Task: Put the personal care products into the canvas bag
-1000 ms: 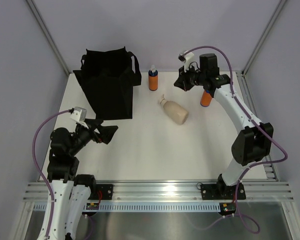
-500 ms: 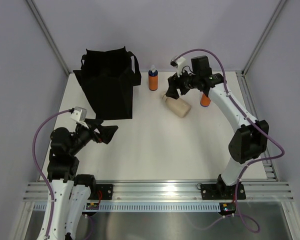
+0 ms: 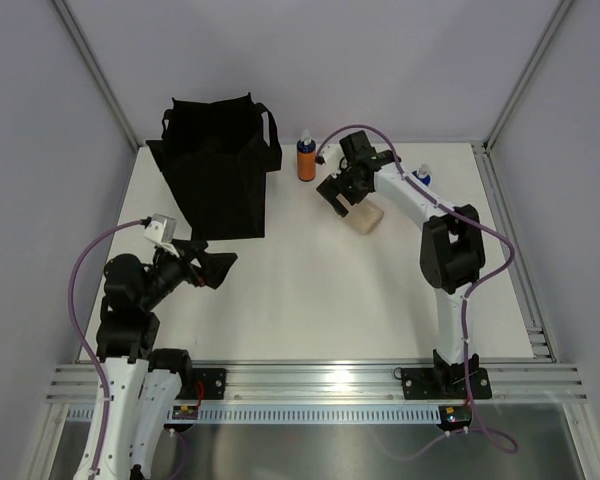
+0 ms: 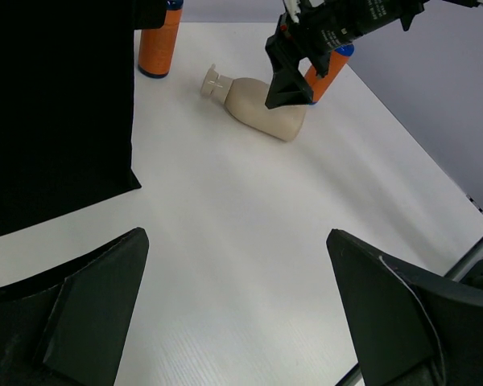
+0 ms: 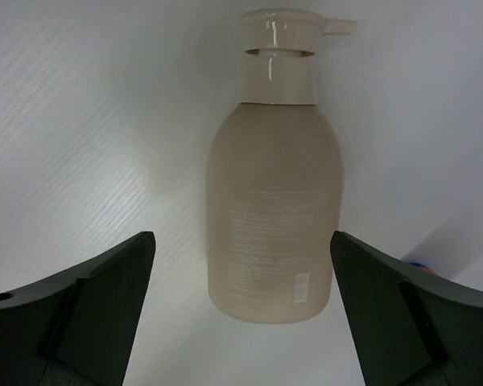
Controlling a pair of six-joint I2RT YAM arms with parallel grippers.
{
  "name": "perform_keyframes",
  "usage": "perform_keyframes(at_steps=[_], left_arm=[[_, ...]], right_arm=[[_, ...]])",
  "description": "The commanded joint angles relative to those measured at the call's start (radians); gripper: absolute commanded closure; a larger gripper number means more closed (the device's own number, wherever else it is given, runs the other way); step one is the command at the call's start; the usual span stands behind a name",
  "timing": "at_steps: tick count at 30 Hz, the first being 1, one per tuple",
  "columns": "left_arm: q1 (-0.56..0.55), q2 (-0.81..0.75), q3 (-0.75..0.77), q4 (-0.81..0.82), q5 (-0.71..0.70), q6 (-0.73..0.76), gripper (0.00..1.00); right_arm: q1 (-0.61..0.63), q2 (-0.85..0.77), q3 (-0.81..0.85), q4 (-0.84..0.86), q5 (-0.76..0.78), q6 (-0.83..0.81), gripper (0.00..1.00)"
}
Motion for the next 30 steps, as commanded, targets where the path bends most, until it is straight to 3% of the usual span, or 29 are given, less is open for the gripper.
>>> perform_keyframes(at_steps=[1,5,11,18,30], left_arm=[[0.002,0.001,-0.015,0.020,0.026,-0.007,0.01],[0.002,-0.007,-0.021,0.019,0.032,-0.008,0.01],[0.002,-0.013,-0.026,0.017,0.035,-0.010,0.01],[0.002,-0.013,-0.026,0.020,0.035,-0.010,0.01],[0.002,-0.015,-0.021,0.016,0.041,-0.014,0.01]], right_arm=[[0.003,0.059,0.078,-0.045,0.091,-0.046,0.01],[0.003,0.158,0.161,-0.125,0.075,-0.058,0.01],[0.004,0.231,0.181,-0.083,0.193,-0.097,0.01],[0.001,0.283,0.206,-0.096,0.210,-0.121,0.00],[-0.057,0.406,0.374,-0.396,-0.047,-0.147,0.01]])
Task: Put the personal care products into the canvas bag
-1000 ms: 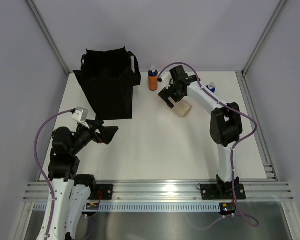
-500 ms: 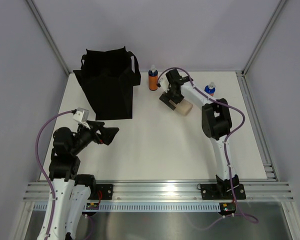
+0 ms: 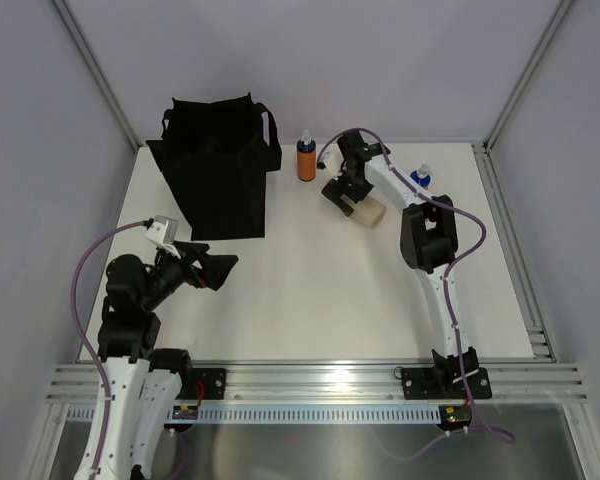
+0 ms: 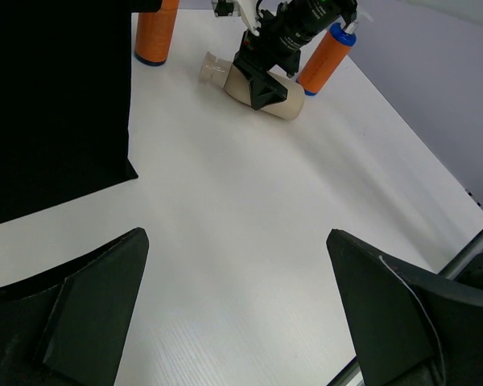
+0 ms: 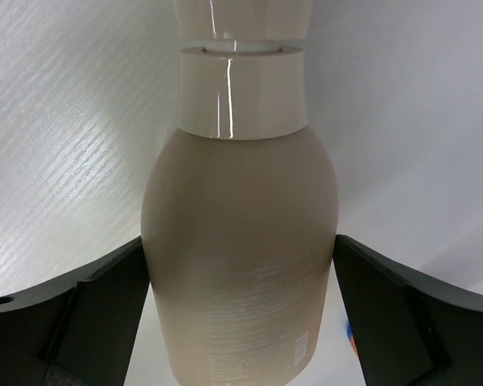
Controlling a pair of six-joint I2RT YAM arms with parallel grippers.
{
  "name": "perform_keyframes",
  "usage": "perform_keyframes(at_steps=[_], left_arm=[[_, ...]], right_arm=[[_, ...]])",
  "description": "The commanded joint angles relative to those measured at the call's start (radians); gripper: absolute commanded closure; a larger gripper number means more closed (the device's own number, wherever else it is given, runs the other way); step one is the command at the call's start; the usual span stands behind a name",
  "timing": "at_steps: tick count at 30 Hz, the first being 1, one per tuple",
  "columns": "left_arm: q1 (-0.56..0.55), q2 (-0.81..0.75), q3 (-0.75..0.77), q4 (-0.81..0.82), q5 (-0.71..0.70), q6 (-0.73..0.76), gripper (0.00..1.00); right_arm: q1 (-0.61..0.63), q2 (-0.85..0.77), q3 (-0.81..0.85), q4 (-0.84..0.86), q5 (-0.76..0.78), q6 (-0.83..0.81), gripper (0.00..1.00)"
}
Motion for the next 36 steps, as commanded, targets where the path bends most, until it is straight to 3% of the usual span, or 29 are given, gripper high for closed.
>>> perform_keyframes(at_steps=[1,14,15,18,19,21,26,36], left_arm=[[0.002,-0.010,0.001,0.023,0.036,-0.014,0.01],[0.002,-0.012,0.006,0.023,0.042,-0.022,0.01],[0.002,-0.014,0.006,0.022,0.041,-0.022,0.01],[0.002,-0.012,0.009,0.023,0.041,-0.022,0.01],[0.002,-0.011,0.011,0.023,0.042,-0.023,0.01],[0.002,-0.012,0.014,0.020,0.041,-0.022,0.01],[0.002,-0.017,0.018,0.016,0.044,-0.019,0.01],[0.002,-0.021,0.003,0.068,0.126,-0.083,0.01]], right_arm=[[-0.024,0.062,0.024,-0.181,-0.136,-0.040,0.01],[-0.029,0.040,-0.056,-0.156,-0.129,-0.013,0.02],[-0.027,0.032,-0.065,-0.140,-0.133,-0.004,0.05],[-0.029,0.012,-0.048,-0.156,-0.159,0.013,0.42],[-0.029,-0.005,-0.056,-0.156,-0.182,0.018,0.66],[-0.029,-0.043,-0.094,-0.115,-0.202,0.039,0.86],[-0.029,-0.218,-0.237,-0.017,-0.273,0.082,1.00],[-0.044,-0.419,-0.350,0.062,-0.535,0.180,1.00]])
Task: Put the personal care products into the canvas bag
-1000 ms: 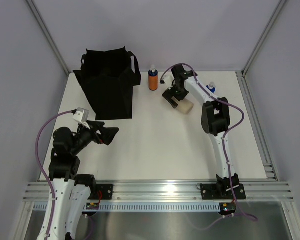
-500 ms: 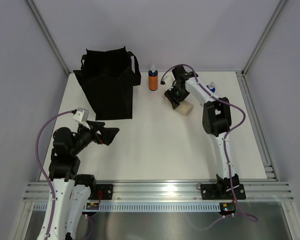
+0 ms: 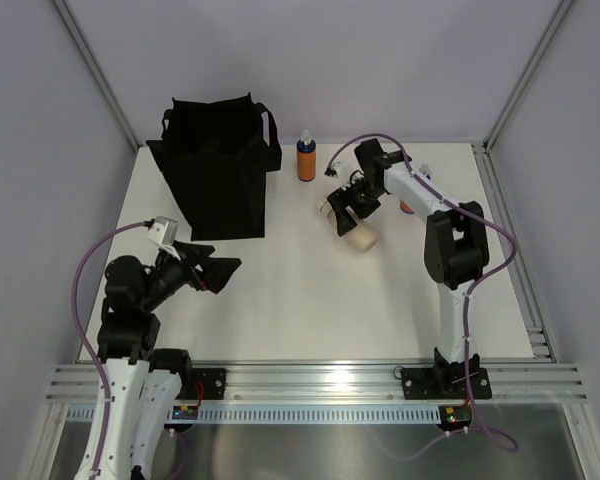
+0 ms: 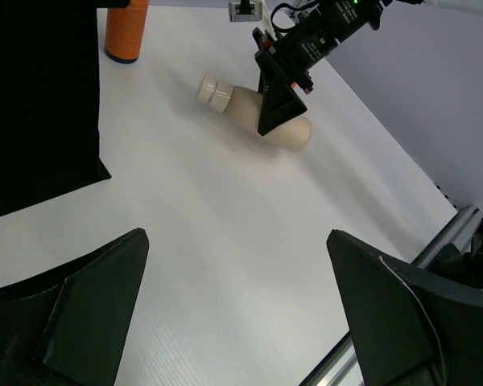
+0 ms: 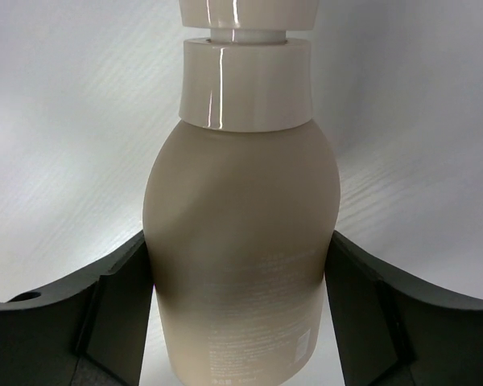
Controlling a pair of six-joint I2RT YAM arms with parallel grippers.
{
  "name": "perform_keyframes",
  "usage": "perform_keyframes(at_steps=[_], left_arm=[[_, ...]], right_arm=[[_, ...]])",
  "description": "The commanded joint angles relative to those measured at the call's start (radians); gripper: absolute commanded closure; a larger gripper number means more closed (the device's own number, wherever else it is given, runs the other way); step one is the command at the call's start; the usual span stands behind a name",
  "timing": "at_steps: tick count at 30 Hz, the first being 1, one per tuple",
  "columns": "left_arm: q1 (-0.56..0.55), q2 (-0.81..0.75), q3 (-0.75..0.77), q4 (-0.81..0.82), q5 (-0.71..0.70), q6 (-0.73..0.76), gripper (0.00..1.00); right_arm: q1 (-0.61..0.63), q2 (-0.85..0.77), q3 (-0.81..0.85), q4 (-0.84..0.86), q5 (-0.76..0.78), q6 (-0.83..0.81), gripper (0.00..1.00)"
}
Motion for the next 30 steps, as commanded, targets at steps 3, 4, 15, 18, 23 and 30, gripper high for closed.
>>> perform_keyframes(at_steps=[3,4,15,18,23,30], left_arm=[[0.002,-0.018,0.003,0.057,0.075,-0.041,0.01],[0.002,-0.020,0.003,0.057,0.076,-0.042,0.01],[0.002,-0.024,0.001,0.054,0.052,-0.059,0.01],[0.002,-0.035,0.003,0.037,0.029,-0.062,0.01],[0.002,-0.050,-0.002,0.019,-0.001,-0.055,0.01],[0.002,-0.053,0.011,0.009,-0.010,-0.033,0.01]], right_arm=[[-0.011,-0.173,-0.001,0.062,-0.245,0.085,1.00],[-0.009,-0.182,0.005,0.057,-0.284,0.090,1.00],[0.076,-0.134,0.457,-0.064,-0.457,0.191,1.00],[0.130,-0.030,0.818,-0.073,-0.444,0.246,1.00],[0.205,-0.001,0.896,0.273,-0.360,0.366,1.00],[0.302,0.125,0.994,0.751,-0.120,0.458,1.00]])
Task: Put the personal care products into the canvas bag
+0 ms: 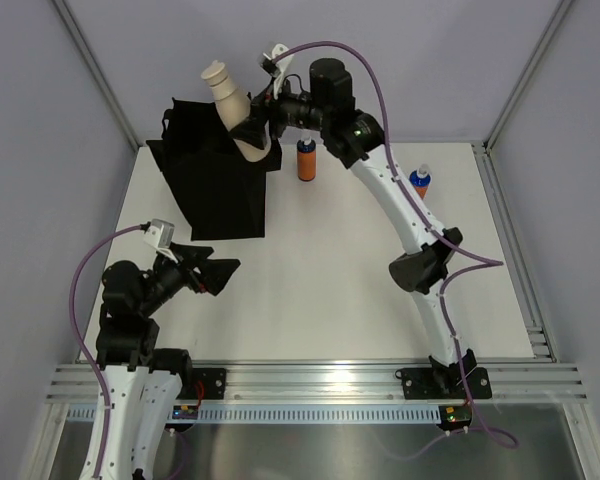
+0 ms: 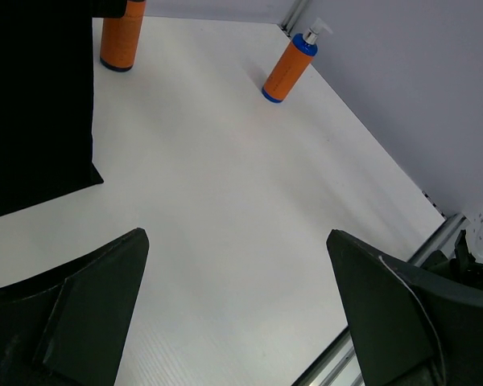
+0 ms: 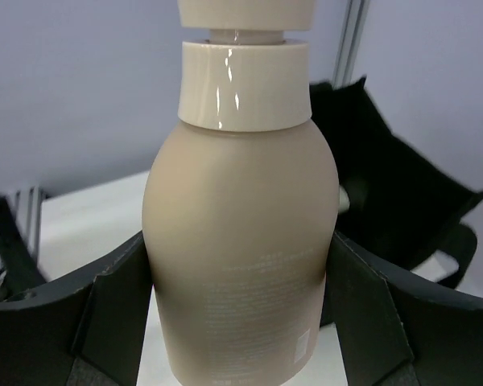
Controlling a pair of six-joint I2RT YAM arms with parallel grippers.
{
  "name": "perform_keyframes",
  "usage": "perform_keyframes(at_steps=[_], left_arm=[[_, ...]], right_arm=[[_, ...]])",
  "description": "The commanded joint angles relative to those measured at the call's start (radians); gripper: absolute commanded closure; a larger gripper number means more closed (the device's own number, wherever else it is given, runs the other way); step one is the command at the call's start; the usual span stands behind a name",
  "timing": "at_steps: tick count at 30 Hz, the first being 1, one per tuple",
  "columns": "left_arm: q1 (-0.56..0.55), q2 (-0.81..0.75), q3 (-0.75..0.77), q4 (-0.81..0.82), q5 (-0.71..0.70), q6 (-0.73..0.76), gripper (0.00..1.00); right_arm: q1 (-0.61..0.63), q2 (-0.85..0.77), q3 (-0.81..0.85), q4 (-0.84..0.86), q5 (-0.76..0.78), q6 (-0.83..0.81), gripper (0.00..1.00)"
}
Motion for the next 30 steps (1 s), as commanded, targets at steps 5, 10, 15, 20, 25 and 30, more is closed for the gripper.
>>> perform_keyframes(at_steps=[5,10,15,20,25,30], left_arm=[[0.002,-0.024,0.005,0.002,-0.001,0.012,0.01],[0.002,-0.042,-0.023,0.005,0.001,0.003,0.01],[0.002,-0.048,-0.038,0.011,-0.001,-0.012,0.01],[0.002,-0.058,-0.029,-0.007,-0.006,-0.003,0.01],[0.002,-0.081,-0.012,-0.050,-0.004,0.034,0.01],[0.002,-0.114,-0.018,-0.064,0.011,0.045,0.01]], right_arm=[[0.059,0.144,0.140,0.655,0.252,0.062,1.00],[0.078,0.247,0.111,0.879,0.373,-0.020,1.00],[0.089,0.326,0.095,0.934,0.379,-0.093,1.00],[0.089,0.283,-0.053,0.847,0.327,-0.130,0.98],[0.090,0.211,-0.125,0.723,0.203,-0.189,0.76],[0.095,0.181,-0.190,0.593,0.137,-0.253,0.42]])
